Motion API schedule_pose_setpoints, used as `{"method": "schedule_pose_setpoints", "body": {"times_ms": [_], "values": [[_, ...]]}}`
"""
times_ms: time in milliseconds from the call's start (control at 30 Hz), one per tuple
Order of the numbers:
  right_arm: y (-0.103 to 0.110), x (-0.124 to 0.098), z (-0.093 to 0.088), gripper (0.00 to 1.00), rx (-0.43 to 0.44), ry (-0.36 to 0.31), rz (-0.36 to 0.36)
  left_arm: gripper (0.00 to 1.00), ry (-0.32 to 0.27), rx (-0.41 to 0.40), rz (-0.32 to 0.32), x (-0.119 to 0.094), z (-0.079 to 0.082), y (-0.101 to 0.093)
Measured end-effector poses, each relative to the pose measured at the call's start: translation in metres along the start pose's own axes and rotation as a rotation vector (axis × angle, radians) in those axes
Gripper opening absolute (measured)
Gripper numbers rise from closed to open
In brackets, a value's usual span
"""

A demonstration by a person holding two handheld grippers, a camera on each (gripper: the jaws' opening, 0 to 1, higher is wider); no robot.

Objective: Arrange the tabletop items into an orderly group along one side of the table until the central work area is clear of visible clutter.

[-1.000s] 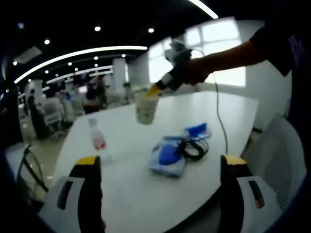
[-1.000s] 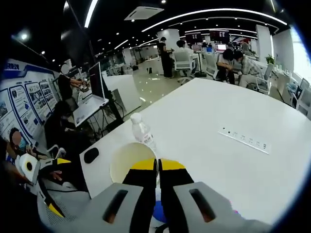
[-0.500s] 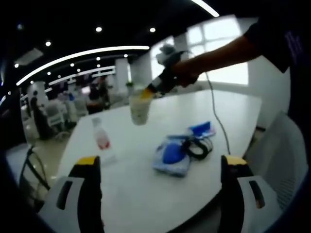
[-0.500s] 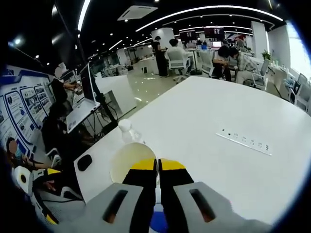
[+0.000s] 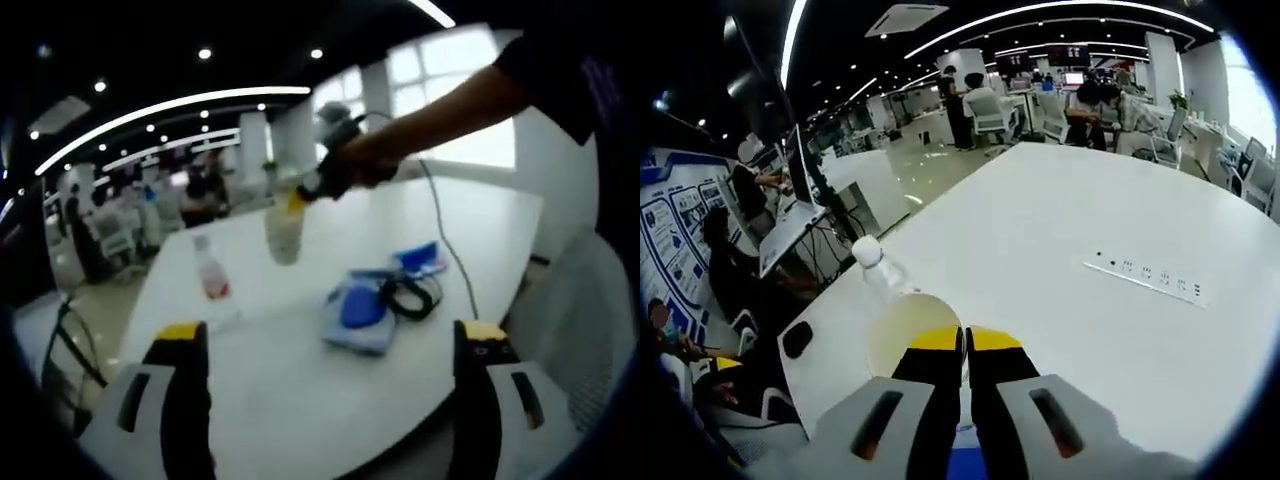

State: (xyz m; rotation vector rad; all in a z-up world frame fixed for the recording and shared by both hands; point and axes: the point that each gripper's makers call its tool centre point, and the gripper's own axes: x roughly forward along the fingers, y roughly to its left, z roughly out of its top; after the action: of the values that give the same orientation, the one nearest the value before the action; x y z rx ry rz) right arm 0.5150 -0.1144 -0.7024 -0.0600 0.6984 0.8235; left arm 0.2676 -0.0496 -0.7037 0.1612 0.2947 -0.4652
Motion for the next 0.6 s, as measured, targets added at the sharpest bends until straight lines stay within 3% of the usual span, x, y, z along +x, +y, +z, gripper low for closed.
{"method": "schedule_pose_setpoints", "body": {"times_ms": [600], "values": [[-0.002,0.035,-0.015,0.01,0.037,0.018,-0.006,0.96,0.042,0.005,0.058,0.002,-0.008,0.012]]}}
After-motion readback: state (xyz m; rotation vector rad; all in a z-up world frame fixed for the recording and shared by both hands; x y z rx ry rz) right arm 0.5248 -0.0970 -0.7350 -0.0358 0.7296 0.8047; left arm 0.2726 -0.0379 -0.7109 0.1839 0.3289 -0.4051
